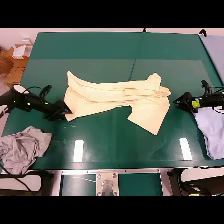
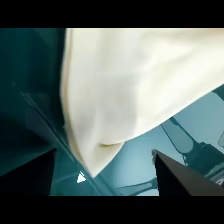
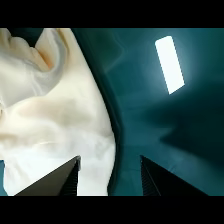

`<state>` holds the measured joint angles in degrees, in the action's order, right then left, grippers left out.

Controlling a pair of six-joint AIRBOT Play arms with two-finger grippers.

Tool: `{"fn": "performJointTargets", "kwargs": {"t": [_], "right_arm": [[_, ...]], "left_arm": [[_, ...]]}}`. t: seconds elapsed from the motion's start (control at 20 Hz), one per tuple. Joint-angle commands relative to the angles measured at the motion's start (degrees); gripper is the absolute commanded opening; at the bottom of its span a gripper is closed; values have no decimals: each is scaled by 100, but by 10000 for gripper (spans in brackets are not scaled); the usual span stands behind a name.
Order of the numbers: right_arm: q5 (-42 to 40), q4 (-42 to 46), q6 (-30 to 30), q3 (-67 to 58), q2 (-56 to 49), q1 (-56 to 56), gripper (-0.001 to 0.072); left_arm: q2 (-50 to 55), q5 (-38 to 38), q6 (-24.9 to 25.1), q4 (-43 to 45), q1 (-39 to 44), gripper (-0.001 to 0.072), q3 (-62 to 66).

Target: Fold the shirts.

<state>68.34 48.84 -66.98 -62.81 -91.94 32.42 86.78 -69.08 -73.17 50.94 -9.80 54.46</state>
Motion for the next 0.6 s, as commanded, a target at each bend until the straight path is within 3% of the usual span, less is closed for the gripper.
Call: {"fn": "performJointTargets", "kwargs": {"t": [0.0, 0.1, 0.15, 0.25, 0.35, 0.55], "right_arm": [[-330, 28, 13, 114, -120, -267, 439], [-387, 0, -2, 111, -293, -514, 411], [-385, -20, 0, 111, -367, -649, 373], [-496, -42, 0, 85, -396, -857, 332], [-463, -181, 2, -125, -393, -1003, 32], [153, -586, -2, -1016, 72, -1051, 17]], "left_arm": [[2, 997, -173, 87, 444, 453, -201], [0, 994, -122, 57, 573, 209, -199], [0, 918, -26, 7, 597, 21, -195], [-7, 765, 127, -212, 595, 24, -138], [-20, 555, 127, -234, 595, 24, 109], [-192, -374, 109, -234, 595, 23, 1305]]}}
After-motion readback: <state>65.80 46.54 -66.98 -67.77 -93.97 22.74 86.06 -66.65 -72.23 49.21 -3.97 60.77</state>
